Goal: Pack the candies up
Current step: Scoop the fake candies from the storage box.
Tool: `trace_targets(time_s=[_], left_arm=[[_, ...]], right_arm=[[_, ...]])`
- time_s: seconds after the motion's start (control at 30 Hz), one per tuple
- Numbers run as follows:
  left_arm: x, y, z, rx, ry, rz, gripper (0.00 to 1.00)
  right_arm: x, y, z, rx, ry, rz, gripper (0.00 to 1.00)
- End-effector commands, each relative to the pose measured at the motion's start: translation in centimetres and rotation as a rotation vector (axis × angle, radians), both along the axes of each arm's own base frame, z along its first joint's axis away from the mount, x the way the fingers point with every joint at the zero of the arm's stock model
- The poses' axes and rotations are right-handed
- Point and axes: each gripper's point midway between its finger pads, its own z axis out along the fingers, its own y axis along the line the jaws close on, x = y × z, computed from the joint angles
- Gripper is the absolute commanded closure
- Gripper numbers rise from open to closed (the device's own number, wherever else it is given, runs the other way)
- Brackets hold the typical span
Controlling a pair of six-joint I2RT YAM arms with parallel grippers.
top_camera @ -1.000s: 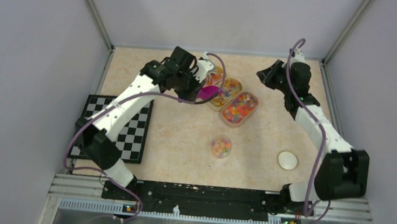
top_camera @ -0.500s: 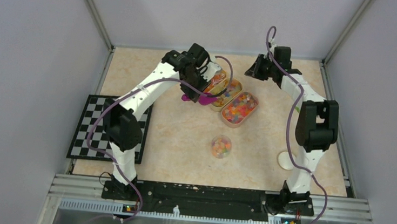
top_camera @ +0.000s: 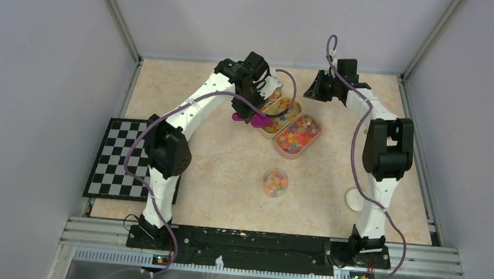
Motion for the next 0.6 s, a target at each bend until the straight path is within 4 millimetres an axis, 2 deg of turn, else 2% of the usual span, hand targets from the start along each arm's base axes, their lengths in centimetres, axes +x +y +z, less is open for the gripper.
trace_targets(time_s=[0.0, 0.23, 0.37, 0.57], left_arm=[[1.8, -0.9, 0.7, -0.021, -0.049, -0.016, 1.00], [3.0, -2.0, -1.6, -0.021, -0.019, -0.027, 1.00], [4.3, -3.0, -1.8, -0.043, -0.047, -0.039, 1.00], [5.3, -4.0, -3.4, -0.060, -0.042, -0.057, 1.00]], right_arm=[[2.2, -0.7, 0.6, -0.043, -0.062, -0.008, 0.86], [3.5, -0.7, -1.9, -0.060, -0.020, -0.004, 0.87], [3.6, -0.4, -3.9, -0.053, 0.010, 0.001, 0.87], [3.7, 0.0, -4.6, -0.027, 0.003, 0.010, 0.88]])
